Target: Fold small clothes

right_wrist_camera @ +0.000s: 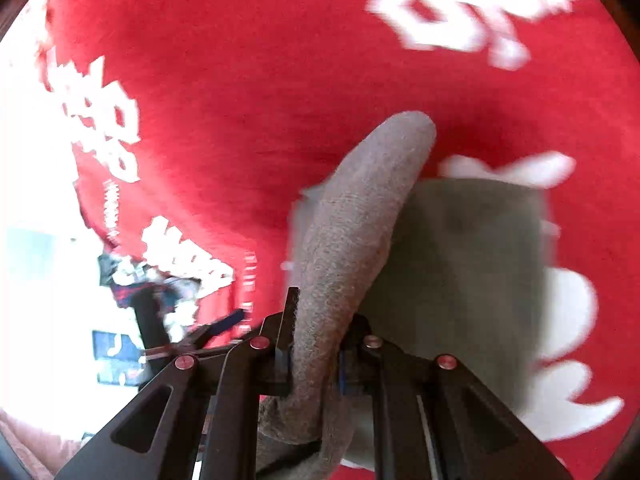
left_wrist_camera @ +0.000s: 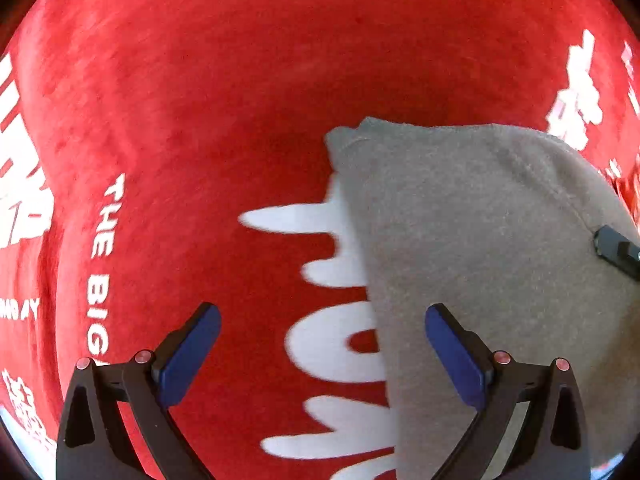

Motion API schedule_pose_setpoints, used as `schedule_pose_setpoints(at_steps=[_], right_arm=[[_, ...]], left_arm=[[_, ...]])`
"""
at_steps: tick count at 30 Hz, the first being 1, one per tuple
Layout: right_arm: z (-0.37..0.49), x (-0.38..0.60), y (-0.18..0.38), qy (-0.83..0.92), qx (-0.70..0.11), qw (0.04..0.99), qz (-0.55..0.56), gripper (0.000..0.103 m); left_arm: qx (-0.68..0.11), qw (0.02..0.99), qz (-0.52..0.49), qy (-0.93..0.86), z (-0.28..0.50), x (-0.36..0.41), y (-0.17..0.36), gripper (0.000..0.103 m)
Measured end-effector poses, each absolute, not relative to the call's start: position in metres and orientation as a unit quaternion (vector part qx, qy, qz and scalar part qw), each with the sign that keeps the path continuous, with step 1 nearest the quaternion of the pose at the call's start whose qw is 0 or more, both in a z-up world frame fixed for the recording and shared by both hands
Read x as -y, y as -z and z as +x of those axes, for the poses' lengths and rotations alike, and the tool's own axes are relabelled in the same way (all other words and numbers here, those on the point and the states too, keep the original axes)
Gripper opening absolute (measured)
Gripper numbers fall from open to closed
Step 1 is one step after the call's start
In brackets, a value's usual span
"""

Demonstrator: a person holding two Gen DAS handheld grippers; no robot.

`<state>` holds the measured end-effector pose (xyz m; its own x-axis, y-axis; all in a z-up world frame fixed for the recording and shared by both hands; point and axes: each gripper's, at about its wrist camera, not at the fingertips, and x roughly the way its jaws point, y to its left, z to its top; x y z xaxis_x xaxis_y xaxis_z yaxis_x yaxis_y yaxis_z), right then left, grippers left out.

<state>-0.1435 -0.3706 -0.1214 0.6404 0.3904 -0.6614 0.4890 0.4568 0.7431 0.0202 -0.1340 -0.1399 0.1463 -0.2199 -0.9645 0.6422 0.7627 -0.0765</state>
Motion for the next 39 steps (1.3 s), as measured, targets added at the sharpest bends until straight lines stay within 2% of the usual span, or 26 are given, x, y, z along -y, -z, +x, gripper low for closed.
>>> schedule_pose_setpoints(at_steps=[2,3,4,5,6,7,13,15,17,18,19,20,24,28,32,35,37,39], right_arm=[[-0.153,0.377,0.153,0.066,-0.461,0.709,0.529,0.018],[-0.161,0.379,0.169,0.074,-0.47,0.693,0.541,0.022],[-0.166,0.381,0.171,0.073,-0.457,0.693,0.553,0.023],[-0.169,0.383,0.169,0.08,-0.452,0.695,0.554,0.027],[-0.17,0.384,0.163,0.099,-0.461,0.7,0.537,0.037],[-0.171,0.384,0.158,0.117,-0.472,0.704,0.518,0.042],[-0.182,0.375,0.121,0.109,-0.481,0.709,0.504,0.044],[-0.198,0.368,0.123,0.087,-0.486,0.696,0.522,0.058],[-0.203,0.357,0.133,0.078,-0.509,0.676,0.527,0.06],[-0.204,0.351,0.139,0.075,-0.524,0.665,0.527,0.054],[-0.204,0.343,0.142,0.069,-0.54,0.66,0.518,0.04],[-0.201,0.338,0.141,0.065,-0.549,0.661,0.507,0.01],[-0.198,0.325,0.121,0.08,-0.568,0.7,0.426,0.009],[-0.209,0.327,0.154,0.113,-0.612,0.682,0.384,0.008],[-0.225,0.345,0.154,0.116,-0.584,0.673,0.439,0.009],[-0.235,0.364,0.136,0.122,-0.527,0.684,0.489,0.01],[-0.235,0.382,0.123,0.132,-0.491,0.704,0.497,0.019],[-0.22,0.4,0.123,0.138,-0.47,0.71,0.507,0.053]], left_arm=[[-0.585,0.727,0.2,0.299,0.009,0.148,0.15,0.102],[-0.586,0.724,0.207,0.3,0.006,0.154,0.156,0.102],[-0.585,0.722,0.217,0.299,0.002,0.157,0.163,0.102],[-0.585,0.721,0.222,0.298,-0.002,0.159,0.168,0.102],[-0.583,0.723,0.223,0.297,-0.004,0.159,0.169,0.103],[-0.581,0.725,0.223,0.296,-0.005,0.159,0.169,0.103],[-0.573,0.723,0.252,0.291,-0.001,0.147,0.153,0.103],[-0.574,0.721,0.248,0.297,-0.002,0.141,0.147,0.102],[-0.582,0.714,0.24,0.307,0.002,0.134,0.149,0.102],[-0.585,0.71,0.238,0.311,-0.001,0.131,0.149,0.102],[-0.587,0.707,0.241,0.311,-0.003,0.135,0.152,0.102],[-0.587,0.707,0.244,0.31,-0.007,0.134,0.154,0.103],[-0.582,0.717,0.233,0.303,-0.011,0.138,0.151,0.103],[-0.571,0.726,0.251,0.291,-0.008,0.146,0.153,0.102],[-0.579,0.724,0.247,0.283,-0.01,0.144,0.17,0.103],[-0.586,0.722,0.242,0.277,-0.005,0.143,0.165,0.103],[-0.585,0.727,0.232,0.277,0.001,0.141,0.157,0.103],[-0.578,0.739,0.215,0.272,0.012,0.139,0.15,0.103]])
